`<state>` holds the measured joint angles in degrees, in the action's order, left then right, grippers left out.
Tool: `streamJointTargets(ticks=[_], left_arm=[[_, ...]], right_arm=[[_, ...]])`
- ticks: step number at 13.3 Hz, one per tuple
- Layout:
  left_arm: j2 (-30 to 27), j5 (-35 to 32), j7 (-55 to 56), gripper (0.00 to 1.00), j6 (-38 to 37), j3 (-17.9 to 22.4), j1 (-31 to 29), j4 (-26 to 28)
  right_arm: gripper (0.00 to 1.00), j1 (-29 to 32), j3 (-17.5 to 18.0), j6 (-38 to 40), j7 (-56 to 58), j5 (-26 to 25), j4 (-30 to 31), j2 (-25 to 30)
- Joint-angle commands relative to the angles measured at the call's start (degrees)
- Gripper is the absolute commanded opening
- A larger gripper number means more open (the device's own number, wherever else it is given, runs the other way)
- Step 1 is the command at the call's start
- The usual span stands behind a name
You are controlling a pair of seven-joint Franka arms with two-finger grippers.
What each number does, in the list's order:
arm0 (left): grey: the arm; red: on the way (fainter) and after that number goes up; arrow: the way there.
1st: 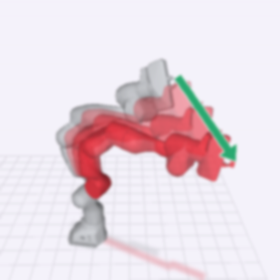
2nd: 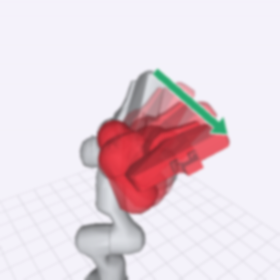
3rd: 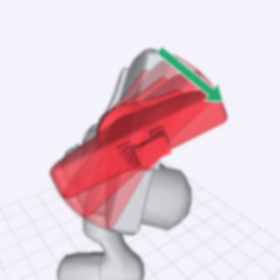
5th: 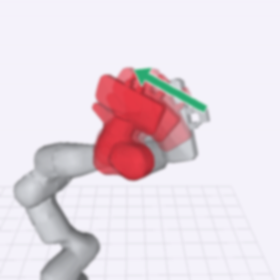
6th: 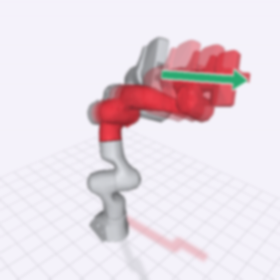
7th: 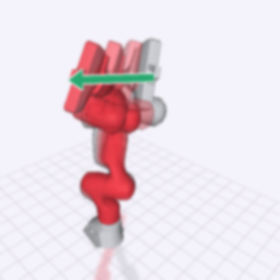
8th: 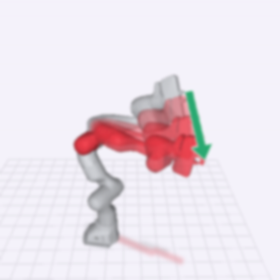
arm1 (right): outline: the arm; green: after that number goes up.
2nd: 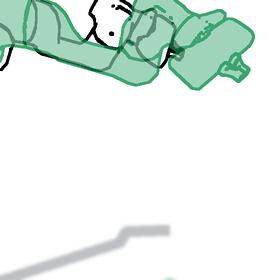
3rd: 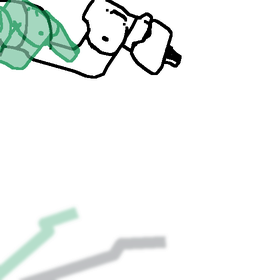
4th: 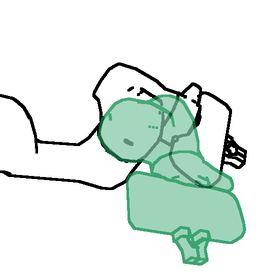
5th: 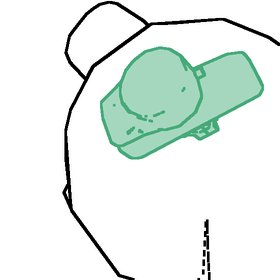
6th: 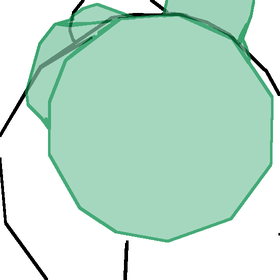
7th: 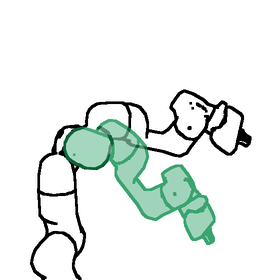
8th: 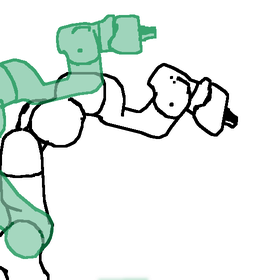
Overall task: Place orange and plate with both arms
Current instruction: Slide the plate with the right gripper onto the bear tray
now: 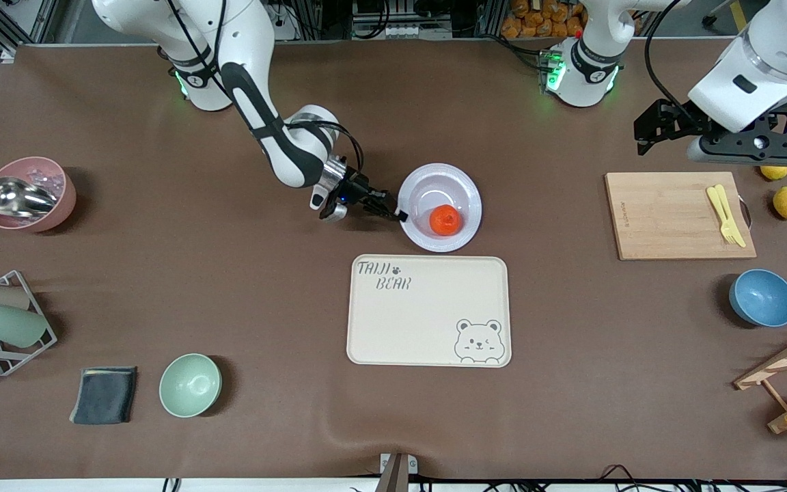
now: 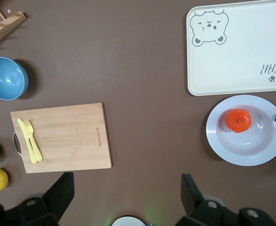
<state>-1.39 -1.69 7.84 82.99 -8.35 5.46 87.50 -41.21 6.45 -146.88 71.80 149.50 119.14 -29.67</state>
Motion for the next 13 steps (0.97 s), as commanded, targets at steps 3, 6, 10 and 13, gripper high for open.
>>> streamJointTargets(ticks=[3, 6, 10, 13], left_arm=[[-0.5, -0.4, 0.6, 1.00, -0.3, -0.3, -0.1, 0.7], [-0.6, 0.5, 0.7, 1.00, -0.3, -0.3, -0.1, 0.4], [-1.0, 0.5, 0.7, 1.00, -1.4, -0.3, -0.2, 0.5], [-1.2, 0.5, 0.5, 1.00, -1.7, 0.4, -1.6, 0.4]], right_arm=[[0.00, -1.2, -0.2, -1.2, -1.5, 11.9, -0.1, 5.3], [0.00, 0.2, -0.9, -1.4, -4.1, 12.0, -4.2, 5.3], [0.00, 6.4, -0.9, -3.5, -4.2, 10.9, -11.3, 0.8], [0.00, 8.6, -1.1, -3.4, -3.0, 8.8, -16.8, -5.6]])
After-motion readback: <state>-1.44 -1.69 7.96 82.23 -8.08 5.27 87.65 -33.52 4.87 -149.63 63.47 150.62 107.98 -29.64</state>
